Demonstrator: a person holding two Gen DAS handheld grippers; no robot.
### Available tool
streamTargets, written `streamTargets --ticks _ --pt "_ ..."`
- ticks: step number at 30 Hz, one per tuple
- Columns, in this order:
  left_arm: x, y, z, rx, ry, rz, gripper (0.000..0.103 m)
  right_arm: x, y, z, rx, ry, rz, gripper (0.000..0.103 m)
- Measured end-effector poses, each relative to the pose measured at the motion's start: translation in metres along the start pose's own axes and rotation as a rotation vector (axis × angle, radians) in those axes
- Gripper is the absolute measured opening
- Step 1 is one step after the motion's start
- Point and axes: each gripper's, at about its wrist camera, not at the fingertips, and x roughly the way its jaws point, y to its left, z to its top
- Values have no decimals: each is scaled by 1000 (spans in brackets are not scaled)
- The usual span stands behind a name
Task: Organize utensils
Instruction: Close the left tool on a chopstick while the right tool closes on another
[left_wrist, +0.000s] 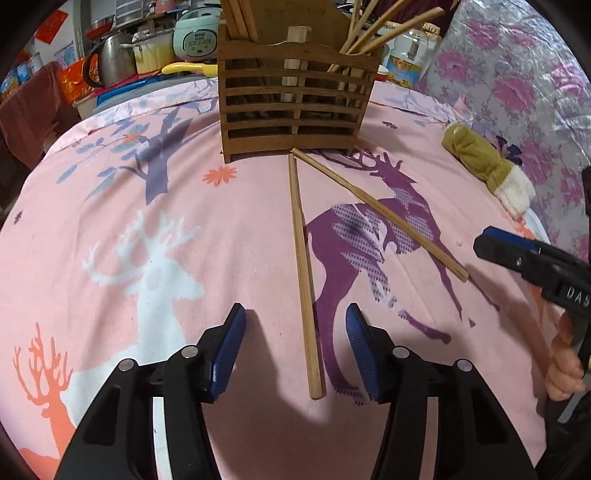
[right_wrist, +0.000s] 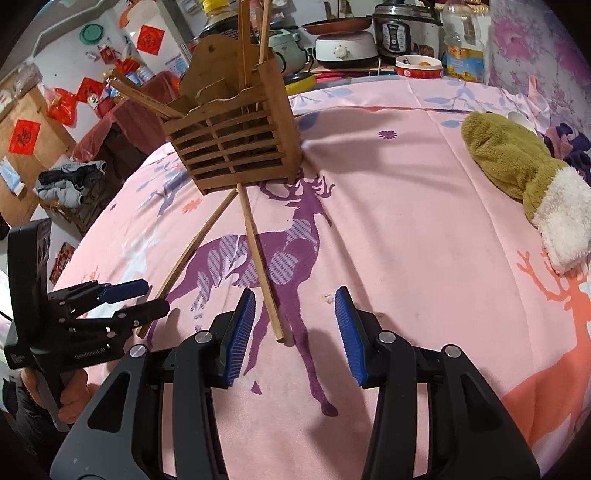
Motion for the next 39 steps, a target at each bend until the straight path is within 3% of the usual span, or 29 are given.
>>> streamTargets --ticks 2,6,14,16,19,20,21,34,37,39 --pt "-2 -3 -6 21 -2 12 53 0 0 0 -1 0 0 45" --pt "-10 -6 -20 79 -19 54 34 -2 2 -5 -8 3 9 45" --pt "-12 -3 -21 79 -21 48 33 2 16 -20 -95 24 -9 44" --pt "-11 -5 -21 83 -23 52 32 4 19 -21 -119 21 -16 39" --pt "-11 -4 -20 81 -27 53 13 9 26 -23 -161 20 -49 27" --pt "-11 -3 -20 77 -26 48 7 13 29 -24 -180 23 -69 18" --pt "-11 -2 -20 72 -26 47 6 15 29 -25 -192 30 -77 8" --pt "-25 17 -36 27 -20 40 7 2 42 -53 -275 38 -96 8" --pt "-25 16 -36 33 -23 46 13 2 41 -51 -263 40 -97 11" --pt "-25 12 -37 47 -26 56 25 3 40 -51 -263 40 -97 11"
